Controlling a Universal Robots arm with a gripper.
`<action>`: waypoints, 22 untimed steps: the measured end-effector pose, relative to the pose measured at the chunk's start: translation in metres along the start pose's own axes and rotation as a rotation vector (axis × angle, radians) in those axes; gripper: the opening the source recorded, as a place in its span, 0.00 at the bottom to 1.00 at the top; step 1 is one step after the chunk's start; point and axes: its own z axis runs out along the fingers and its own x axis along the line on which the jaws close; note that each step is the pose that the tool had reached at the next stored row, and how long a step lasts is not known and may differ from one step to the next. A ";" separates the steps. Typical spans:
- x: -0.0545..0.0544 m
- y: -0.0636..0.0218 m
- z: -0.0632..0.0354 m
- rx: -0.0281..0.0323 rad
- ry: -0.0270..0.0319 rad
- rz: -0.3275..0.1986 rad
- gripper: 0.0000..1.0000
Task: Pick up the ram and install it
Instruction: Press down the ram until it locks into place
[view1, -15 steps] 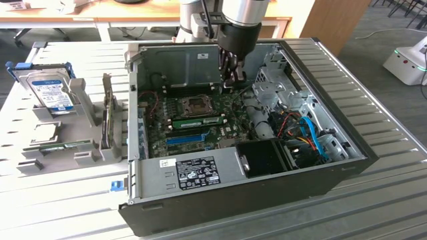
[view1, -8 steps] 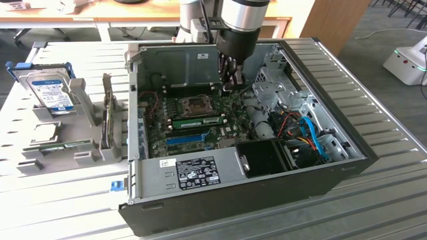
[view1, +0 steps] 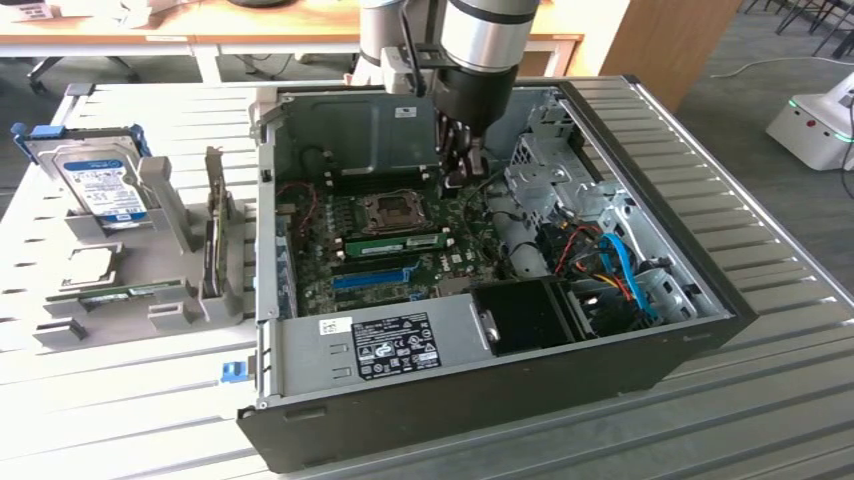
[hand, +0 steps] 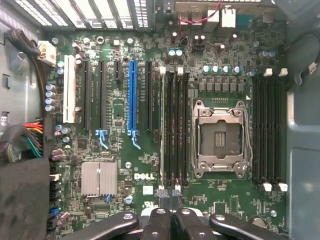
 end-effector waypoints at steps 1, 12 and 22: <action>0.000 0.0000 0.0010 0.0000 0.0001 0.000 0.11; 0.000 -0.0003 0.0119 0.0000 -0.0001 0.000 0.11; 0.000 -0.0006 0.0206 0.0001 0.0000 0.000 0.11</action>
